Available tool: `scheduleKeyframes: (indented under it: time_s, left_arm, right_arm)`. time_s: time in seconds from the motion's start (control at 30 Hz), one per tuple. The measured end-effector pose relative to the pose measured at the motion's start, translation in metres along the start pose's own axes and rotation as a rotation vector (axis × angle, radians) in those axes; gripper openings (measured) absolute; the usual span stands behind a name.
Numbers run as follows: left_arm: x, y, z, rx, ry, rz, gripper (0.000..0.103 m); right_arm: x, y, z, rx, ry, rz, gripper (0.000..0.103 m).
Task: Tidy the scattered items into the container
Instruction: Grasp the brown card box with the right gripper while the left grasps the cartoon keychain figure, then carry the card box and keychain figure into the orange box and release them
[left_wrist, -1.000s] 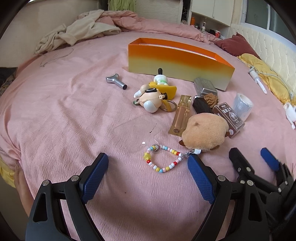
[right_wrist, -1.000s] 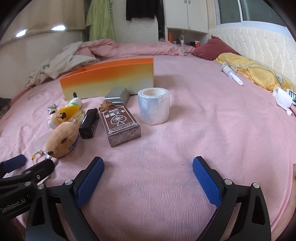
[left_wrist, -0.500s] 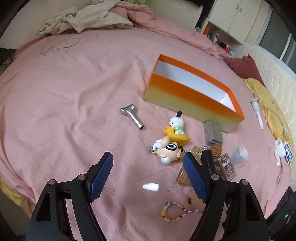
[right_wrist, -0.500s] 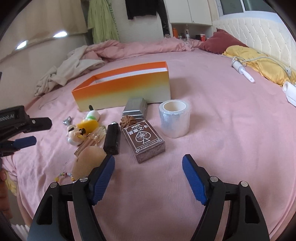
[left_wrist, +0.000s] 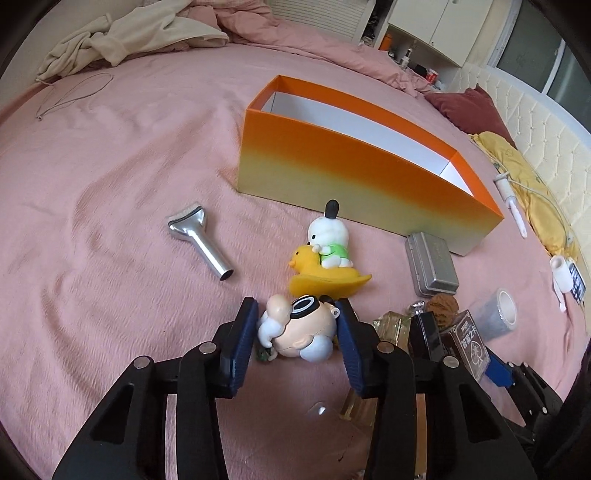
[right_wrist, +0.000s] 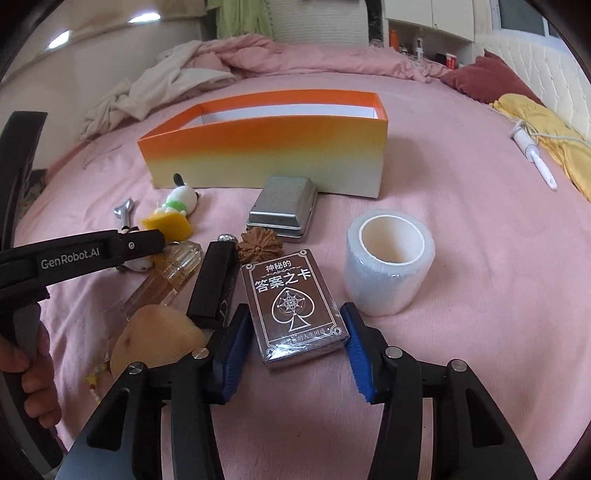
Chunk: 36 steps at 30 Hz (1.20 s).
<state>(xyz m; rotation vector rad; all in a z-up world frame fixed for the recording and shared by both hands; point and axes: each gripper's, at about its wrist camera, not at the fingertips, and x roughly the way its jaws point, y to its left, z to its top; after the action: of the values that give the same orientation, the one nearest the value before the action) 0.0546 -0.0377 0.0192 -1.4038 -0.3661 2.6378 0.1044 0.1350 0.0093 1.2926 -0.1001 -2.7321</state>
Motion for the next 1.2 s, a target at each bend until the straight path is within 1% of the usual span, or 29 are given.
scheduleKeyframes:
  time_s: [0.07,0.1,0.2,0.27,0.33,0.4,0.47,0.53,0.7,0.8,0.87,1.0,1.07,1.13,1.2]
  left_arm:
    - [-0.009,0.008,-0.004,-0.042,-0.024,-0.033,0.044]
    - [-0.014,0.013,-0.006,-0.065,-0.034,-0.05,0.044]
    - [-0.029,0.021,-0.005,-0.119,-0.065,-0.071,0.044]
    - [-0.04,0.021,0.002,-0.125,-0.098,-0.091,0.044]
    - [-0.056,0.015,0.009,-0.099,-0.151,-0.091,0.044]
    - [-0.069,0.008,0.017,-0.07,-0.185,-0.093,0.044]
    - [-0.078,0.001,0.023,-0.047,-0.207,-0.087,0.044]
    - [-0.084,-0.005,0.029,-0.036,-0.222,-0.097,0.044]
    - [-0.094,-0.021,0.047,-0.016,-0.264,-0.151,0.044]
    - [-0.094,-0.035,0.062,0.016,-0.272,-0.169,0.044]
    - [-0.094,-0.045,0.073,0.045,-0.278,-0.174,0.044]
    - [-0.09,-0.057,0.11,0.11,-0.293,-0.148,0.044]
    - [-0.082,-0.059,0.131,0.152,-0.275,-0.125,0.044]
    - [-0.073,-0.058,0.146,0.184,-0.25,-0.093,0.044]
    - [-0.061,-0.053,0.155,0.18,-0.224,-0.092,0.044]
  right_arm:
    - [0.0,-0.003,0.0,0.02,-0.007,0.017,0.046]
    - [-0.002,-0.007,0.0,0.048,-0.016,0.038,0.046]
    - [-0.007,-0.022,-0.001,0.151,-0.049,0.131,0.044]
    - [-0.011,-0.03,-0.002,0.204,-0.069,0.176,0.043]
    - [-0.018,-0.034,-0.003,0.233,-0.105,0.211,0.041]
    - [-0.028,-0.035,-0.001,0.254,-0.146,0.244,0.04]
    - [-0.035,-0.035,0.001,0.276,-0.176,0.274,0.04]
    - [-0.038,-0.034,0.005,0.29,-0.184,0.288,0.04]
    - [-0.053,-0.035,0.016,0.335,-0.238,0.332,0.04]
    - [-0.063,-0.034,0.031,0.363,-0.281,0.362,0.04]
    - [-0.068,-0.033,0.045,0.369,-0.308,0.372,0.04]
    - [-0.073,-0.029,0.081,0.36,-0.343,0.343,0.04]
    - [-0.072,-0.031,0.097,0.362,-0.356,0.335,0.04]
    - [-0.065,-0.034,0.114,0.372,-0.347,0.321,0.04]
    - [-0.055,-0.039,0.128,0.381,-0.328,0.312,0.04]
